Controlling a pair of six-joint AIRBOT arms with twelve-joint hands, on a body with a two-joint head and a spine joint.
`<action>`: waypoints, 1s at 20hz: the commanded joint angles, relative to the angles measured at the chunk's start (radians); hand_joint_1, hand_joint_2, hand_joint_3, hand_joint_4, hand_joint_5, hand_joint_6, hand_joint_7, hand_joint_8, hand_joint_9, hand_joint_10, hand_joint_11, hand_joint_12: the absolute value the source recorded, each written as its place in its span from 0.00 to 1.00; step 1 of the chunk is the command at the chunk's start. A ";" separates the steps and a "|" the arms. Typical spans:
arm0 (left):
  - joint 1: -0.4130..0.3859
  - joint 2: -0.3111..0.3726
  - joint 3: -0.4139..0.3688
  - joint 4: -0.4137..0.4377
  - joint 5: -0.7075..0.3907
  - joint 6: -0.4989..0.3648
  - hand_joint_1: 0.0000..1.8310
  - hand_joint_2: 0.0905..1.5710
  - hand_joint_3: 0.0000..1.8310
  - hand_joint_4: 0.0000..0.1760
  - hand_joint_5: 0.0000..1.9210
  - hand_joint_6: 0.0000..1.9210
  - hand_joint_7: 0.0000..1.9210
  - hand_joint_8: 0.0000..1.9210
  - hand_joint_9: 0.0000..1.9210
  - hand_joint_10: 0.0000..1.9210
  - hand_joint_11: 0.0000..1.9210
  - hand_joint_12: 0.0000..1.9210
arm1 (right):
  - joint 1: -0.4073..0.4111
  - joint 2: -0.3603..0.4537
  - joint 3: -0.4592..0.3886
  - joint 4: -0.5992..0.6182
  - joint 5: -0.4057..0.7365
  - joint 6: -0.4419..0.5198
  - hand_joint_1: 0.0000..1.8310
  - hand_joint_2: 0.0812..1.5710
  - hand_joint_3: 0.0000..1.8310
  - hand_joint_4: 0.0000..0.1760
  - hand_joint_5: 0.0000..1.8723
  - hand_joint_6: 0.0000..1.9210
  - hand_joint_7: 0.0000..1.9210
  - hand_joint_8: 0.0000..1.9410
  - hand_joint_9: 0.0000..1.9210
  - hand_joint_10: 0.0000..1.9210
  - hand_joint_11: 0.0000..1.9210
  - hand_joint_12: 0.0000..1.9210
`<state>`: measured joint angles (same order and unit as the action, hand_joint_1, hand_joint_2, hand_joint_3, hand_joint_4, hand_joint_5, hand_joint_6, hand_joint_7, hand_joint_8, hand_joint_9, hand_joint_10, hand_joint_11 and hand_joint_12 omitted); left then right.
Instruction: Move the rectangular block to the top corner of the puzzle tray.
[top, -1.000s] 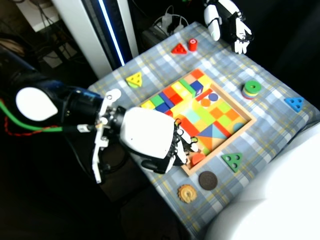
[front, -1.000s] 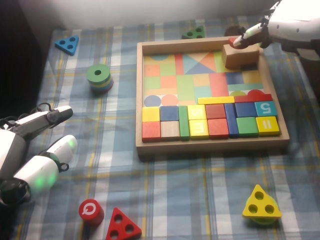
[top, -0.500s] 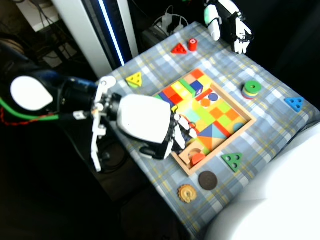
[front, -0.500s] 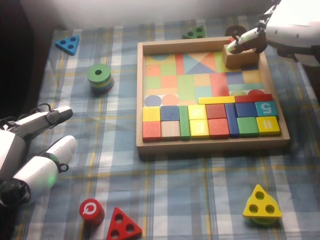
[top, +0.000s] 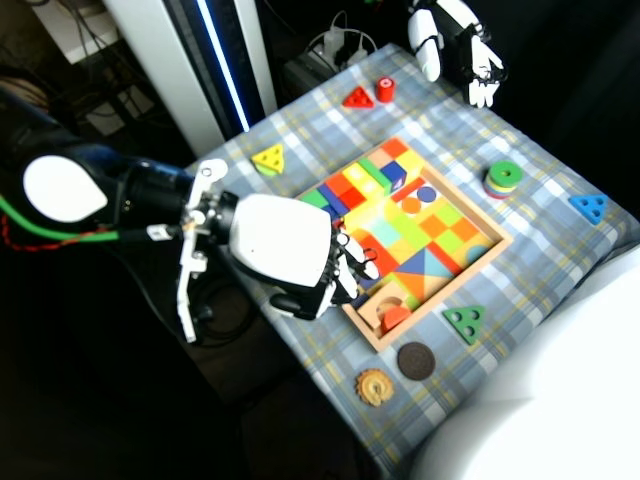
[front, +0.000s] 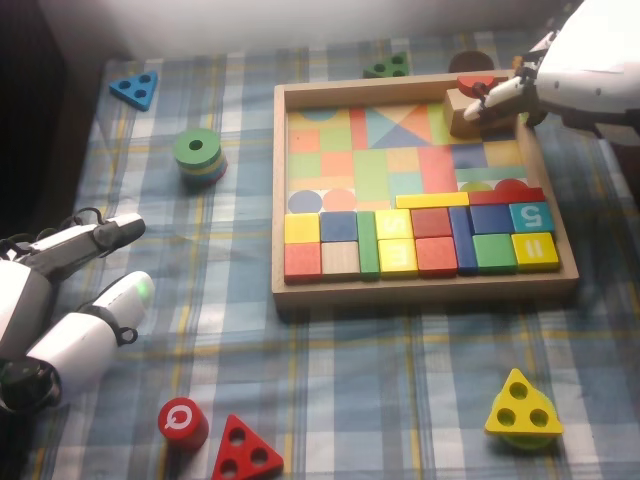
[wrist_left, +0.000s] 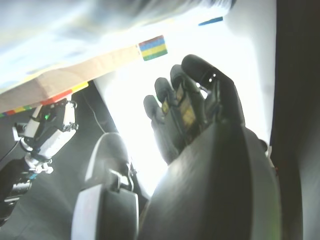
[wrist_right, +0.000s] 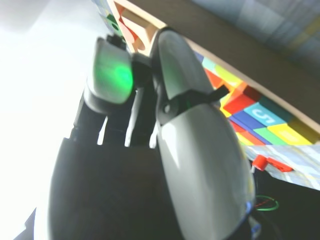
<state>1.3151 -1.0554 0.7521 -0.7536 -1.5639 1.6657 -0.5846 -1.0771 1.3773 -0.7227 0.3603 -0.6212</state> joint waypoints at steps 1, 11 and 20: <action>-0.002 0.006 0.001 0.043 -0.113 -0.012 0.36 0.77 0.00 0.20 0.31 0.00 0.29 0.00 0.21 0.00 0.00 0.63 | 0.005 -0.011 0.012 0.009 0.015 -0.005 0.86 0.74 0.00 0.55 0.24 0.00 0.58 1.00 0.70 1.00 0.73 1.00; -0.002 0.008 0.000 0.045 -0.114 -0.012 0.35 0.77 0.00 0.13 0.31 0.00 0.29 0.00 0.20 0.00 0.00 0.61 | 0.005 -0.036 0.067 0.002 -0.014 -0.023 0.84 0.77 0.00 0.57 0.20 0.00 0.61 1.00 0.72 1.00 0.77 1.00; -0.001 0.007 -0.001 0.044 -0.115 -0.012 0.36 0.77 0.00 0.17 0.32 0.00 0.30 0.00 0.21 0.01 0.00 0.66 | 0.058 0.003 0.005 0.014 0.024 -0.023 0.84 0.76 0.00 0.68 0.22 0.00 0.53 1.00 0.70 1.00 0.75 1.00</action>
<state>1.3151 -1.0546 0.7517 -0.7528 -1.5635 1.6650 -0.5449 -1.0779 1.3796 -0.7265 0.3149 -0.6331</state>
